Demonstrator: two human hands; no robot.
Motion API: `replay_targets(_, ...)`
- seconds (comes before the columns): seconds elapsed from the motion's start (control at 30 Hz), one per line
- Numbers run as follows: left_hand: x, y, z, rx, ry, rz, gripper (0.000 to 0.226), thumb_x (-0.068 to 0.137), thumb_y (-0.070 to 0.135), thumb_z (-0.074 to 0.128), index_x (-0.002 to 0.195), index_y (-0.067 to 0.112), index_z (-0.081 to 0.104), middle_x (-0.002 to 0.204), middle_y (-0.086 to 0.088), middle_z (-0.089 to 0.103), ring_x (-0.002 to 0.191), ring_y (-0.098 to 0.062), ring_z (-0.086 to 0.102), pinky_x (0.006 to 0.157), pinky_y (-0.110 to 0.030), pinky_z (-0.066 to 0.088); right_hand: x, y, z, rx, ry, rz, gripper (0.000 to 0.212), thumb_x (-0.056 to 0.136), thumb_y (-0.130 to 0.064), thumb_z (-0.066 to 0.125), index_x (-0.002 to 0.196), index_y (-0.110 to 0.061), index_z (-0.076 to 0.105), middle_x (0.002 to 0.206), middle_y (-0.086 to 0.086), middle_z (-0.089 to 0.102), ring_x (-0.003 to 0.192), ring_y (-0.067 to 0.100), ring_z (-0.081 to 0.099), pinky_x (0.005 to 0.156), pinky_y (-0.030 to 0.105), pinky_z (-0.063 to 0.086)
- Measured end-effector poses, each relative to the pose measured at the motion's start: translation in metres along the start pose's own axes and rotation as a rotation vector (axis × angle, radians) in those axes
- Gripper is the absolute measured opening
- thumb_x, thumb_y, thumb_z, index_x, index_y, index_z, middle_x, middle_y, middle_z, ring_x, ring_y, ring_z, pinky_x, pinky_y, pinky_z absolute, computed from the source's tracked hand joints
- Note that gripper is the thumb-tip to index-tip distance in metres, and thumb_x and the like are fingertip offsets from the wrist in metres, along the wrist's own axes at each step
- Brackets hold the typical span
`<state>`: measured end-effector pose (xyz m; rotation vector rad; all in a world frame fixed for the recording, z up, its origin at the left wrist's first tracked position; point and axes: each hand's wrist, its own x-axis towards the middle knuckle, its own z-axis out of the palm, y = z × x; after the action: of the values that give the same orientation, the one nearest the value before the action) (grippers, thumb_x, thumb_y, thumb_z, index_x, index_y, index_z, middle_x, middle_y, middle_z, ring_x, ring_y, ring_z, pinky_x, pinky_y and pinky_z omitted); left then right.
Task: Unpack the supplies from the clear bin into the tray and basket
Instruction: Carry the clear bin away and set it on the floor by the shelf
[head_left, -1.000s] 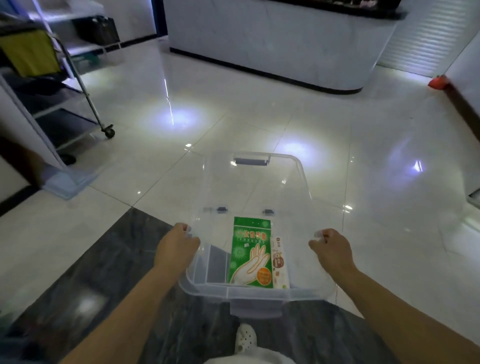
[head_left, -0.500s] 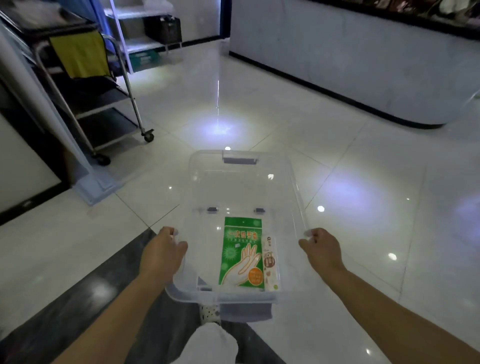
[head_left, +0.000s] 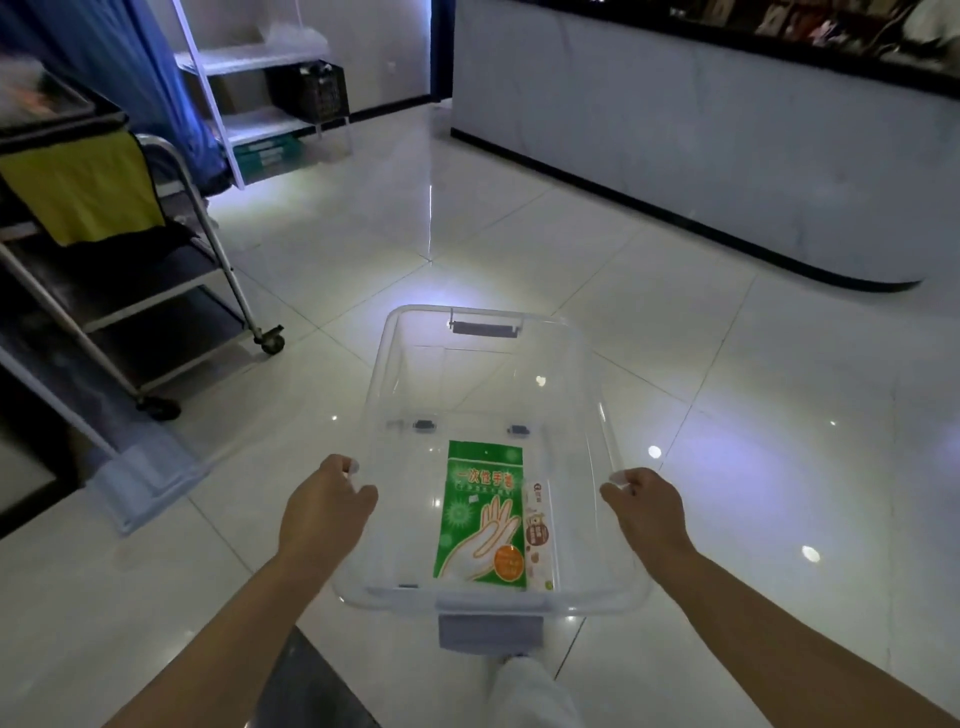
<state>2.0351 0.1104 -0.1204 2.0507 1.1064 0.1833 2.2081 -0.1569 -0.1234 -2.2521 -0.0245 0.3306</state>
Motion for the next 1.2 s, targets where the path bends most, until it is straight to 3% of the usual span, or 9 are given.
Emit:
replay_targets(0.27,0.176,0.098,0.058,-0.044,0.043,-0.087,0.034,0.085,0.019,0.062,0.116,0.009,0.054,0.076,0.001,0.053,0.072,-0.021,0.055,0.063,-0.027,0.038,0.223,-0.067,0.016,0.047,-0.065,-0.033,0.007,0.083,-0.014,0.063,0.087,-0.009,0.060,0.072,0.001,0.057,0.064,0.019,0.053,0.059,0.027,0.043)
replay_targets(0.4,0.257,0.142,0.070,-0.078,0.097,-0.153,0.034,0.085,0.019,0.061,0.117,0.011,0.054,0.079,0.002,0.054,0.073,-0.021,0.056,0.064,-0.028,0.040,0.326,-0.120,0.028,0.023,-0.121,-0.083,0.006,0.082,-0.013,0.062,0.087,-0.014,0.058,0.077,0.001,0.061,0.067,0.018,0.056,0.066,0.030,0.047)
replay_targets(0.5,0.312,0.163,0.070,-0.112,0.150,-0.204,0.032,0.086,0.018,0.061,0.117,0.011,0.054,0.080,0.002,0.054,0.069,-0.016,0.054,0.063,-0.028,0.039,0.392,-0.161,0.046,0.016,-0.160,-0.123,0.009,0.081,-0.014,0.063,0.090,-0.013,0.060,0.080,0.003,0.063,0.067,0.017,0.057,0.061,0.025,0.045)
replay_targets(0.6,0.374,0.179,0.067,-0.150,0.216,-0.233,0.032,0.086,0.015,0.061,0.117,0.010,0.055,0.082,-0.002,0.054,0.071,-0.018,0.053,0.064,-0.028,0.038,0.455,-0.202,0.076,0.000,-0.199,-0.155,0.011,0.081,-0.015,0.063,0.092,-0.014,0.060,0.081,0.003,0.063,0.069,0.017,0.058,0.064,0.027,0.046)
replay_targets(0.77,0.500,0.192,0.055,-0.178,0.262,-0.233,0.033,0.086,0.015,0.061,0.118,0.009,0.054,0.079,-0.002,0.053,0.065,-0.012,0.049,0.052,-0.020,0.034,0.556,-0.270,0.140,0.004,-0.199,-0.184,0.013,0.079,-0.014,0.064,0.091,-0.010,0.063,0.075,0.000,0.061,0.067,0.015,0.055,0.063,0.026,0.043)
replay_targets(1.0,0.688,0.220,0.014,-0.222,0.232,-0.235,0.032,0.085,0.015,0.061,0.115,0.009,0.055,0.078,-0.003,0.055,0.071,-0.021,0.056,0.061,-0.029,0.041,0.685,-0.383,0.227,0.017,-0.176,-0.161,0.015,0.079,-0.015,0.063,0.093,-0.009,0.065,0.083,0.005,0.063,0.067,0.016,0.056,0.064,0.027,0.043)
replay_targets(1.2,0.834,0.257,-0.009,-0.167,0.211,-0.230,0.033,0.083,0.016,0.061,0.115,0.012,0.055,0.079,0.000,0.056,0.069,-0.020,0.054,0.058,-0.027,0.039,0.784,-0.458,0.278,0.086,-0.154,-0.111,0.014,0.078,-0.014,0.065,0.091,-0.010,0.064,0.082,0.005,0.063,0.069,0.018,0.057,0.065,0.031,0.048)
